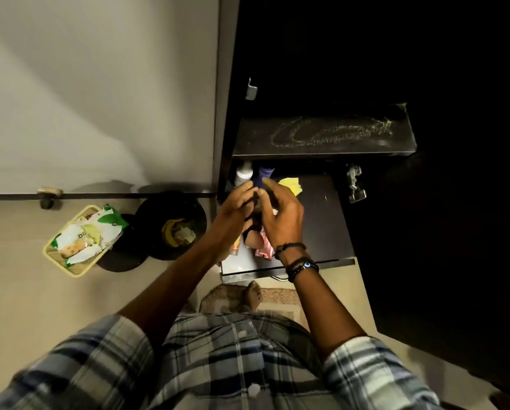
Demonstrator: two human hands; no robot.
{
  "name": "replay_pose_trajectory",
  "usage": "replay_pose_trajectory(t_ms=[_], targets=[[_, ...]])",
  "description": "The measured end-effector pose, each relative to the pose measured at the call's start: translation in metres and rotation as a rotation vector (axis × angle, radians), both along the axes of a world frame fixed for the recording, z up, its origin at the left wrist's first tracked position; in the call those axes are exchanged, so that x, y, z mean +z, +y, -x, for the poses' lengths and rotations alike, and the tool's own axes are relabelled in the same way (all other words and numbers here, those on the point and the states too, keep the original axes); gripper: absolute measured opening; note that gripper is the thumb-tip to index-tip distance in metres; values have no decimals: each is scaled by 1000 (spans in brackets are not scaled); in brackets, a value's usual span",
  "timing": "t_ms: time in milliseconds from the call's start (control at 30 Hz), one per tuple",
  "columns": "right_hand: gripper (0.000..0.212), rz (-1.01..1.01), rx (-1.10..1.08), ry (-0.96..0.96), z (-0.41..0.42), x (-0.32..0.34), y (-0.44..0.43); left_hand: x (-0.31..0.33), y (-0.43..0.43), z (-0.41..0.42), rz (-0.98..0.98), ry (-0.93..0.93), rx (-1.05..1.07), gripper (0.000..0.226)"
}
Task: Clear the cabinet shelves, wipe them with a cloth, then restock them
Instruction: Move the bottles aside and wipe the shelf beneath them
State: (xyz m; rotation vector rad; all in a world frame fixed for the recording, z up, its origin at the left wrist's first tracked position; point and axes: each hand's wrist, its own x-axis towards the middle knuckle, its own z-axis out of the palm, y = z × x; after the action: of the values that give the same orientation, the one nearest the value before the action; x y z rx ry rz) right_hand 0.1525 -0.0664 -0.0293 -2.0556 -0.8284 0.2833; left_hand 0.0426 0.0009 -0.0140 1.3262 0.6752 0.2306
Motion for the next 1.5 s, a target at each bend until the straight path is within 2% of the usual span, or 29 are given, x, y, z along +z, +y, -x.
replay_pose_trajectory(t_ms=[67,167,233,333,500,600,667,833,1000,1133,1300,1400,1500], targets=[[26,109,-89,78,-9,-30,-23,-3,-5,4,61,23,108,57],[27,256,-297,130,-36,-64,-52,-19,-13,12,98,78,134,26],[31,296,-371,191,-57,-76,-57,-29,-15,13,141,97,138,35],[36,370,-307,213,-89,-90,-43,-30,-16,11,91,144,111,39],[56,562,-57,89,-116,-111,-2,-29,-16,-1,61,139,171,38],[45,615,-7,44,-122,-114,9,-28,-16,-7,13,158,183,39],[39,538,-35,43,-117,-105,7,-27,-18,-10,-11,172,200,39],[31,75,-35,-37,-74,-42,-26,-14,-25,-18,-48,178,259,32],[36,-171,113,-278,-56,42,-36,1,-25,-32,-83,128,280,31],[35,-217,23,-272,-79,83,1,-3,-23,-37,-68,118,258,29],[20,-48,-15,-356,-106,81,37,-9,-19,-36,-48,143,225,30],[27,-16,-12,-401,-107,74,42,-13,-19,-34,-120,154,205,32],[33,-106,-15,-343,-96,72,26,-16,-21,-30,-183,195,207,37]])
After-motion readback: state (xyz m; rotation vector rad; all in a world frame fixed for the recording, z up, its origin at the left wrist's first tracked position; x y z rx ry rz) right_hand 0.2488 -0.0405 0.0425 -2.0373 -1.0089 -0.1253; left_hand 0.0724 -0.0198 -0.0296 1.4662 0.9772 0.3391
